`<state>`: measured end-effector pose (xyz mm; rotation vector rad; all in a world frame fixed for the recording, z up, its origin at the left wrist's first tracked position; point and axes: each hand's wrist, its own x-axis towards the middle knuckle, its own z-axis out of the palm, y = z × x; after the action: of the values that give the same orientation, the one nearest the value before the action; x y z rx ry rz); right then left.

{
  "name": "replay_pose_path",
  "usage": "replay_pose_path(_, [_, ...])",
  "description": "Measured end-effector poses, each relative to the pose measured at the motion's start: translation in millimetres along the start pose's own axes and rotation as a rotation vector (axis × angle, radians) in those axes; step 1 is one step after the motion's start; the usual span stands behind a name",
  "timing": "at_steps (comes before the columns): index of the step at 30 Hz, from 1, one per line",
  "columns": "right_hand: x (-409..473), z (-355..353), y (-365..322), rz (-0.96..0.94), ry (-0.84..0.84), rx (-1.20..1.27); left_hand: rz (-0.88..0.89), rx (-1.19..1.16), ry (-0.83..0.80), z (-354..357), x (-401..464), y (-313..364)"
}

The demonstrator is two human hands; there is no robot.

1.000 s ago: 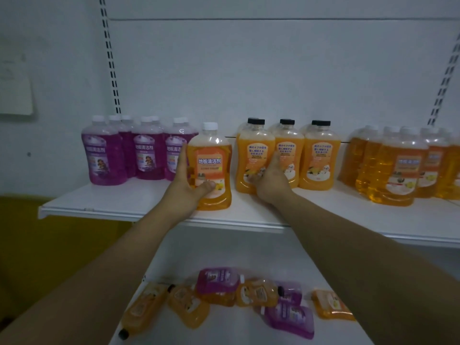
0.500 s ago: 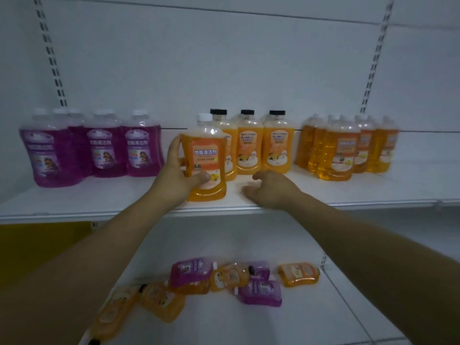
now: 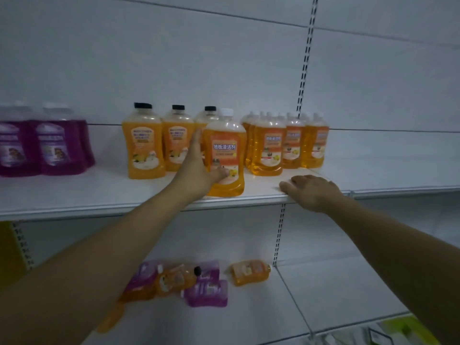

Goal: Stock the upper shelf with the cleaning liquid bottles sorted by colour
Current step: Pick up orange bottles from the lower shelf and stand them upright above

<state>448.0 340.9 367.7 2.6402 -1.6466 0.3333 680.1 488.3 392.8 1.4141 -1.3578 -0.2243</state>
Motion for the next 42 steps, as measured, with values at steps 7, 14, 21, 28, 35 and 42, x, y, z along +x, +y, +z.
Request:
replay_pose_path(7, [39, -15, 112, -0.019, -0.09, -0.056, 0.018, 0.006, 0.0, 114, 33, 32])
replay_pose_path(14, [58, -10, 132, -0.098, -0.179, -0.016, 0.01, 0.139, 0.0, 181, 58, 47])
replay_pose_path(21, [54, -5, 137, -0.139, -0.104, -0.01, 0.085, 0.731, 0.181, 204, 78, 51])
replay_pose_path(28, [55, -1, 140, -0.165, -0.052, 0.01, 0.054, 0.932, 0.225, 212, 95, 41])
replay_pose_path(35, [56, 0, 140, -0.17, -0.031, 0.023, 0.039, 1.054, 0.185, 215, 107, 34])
replay_pose_path(42, [55, 0, 141, -0.17, -0.028, 0.032, 0.101, 1.203, 0.158, 218, 109, 29])
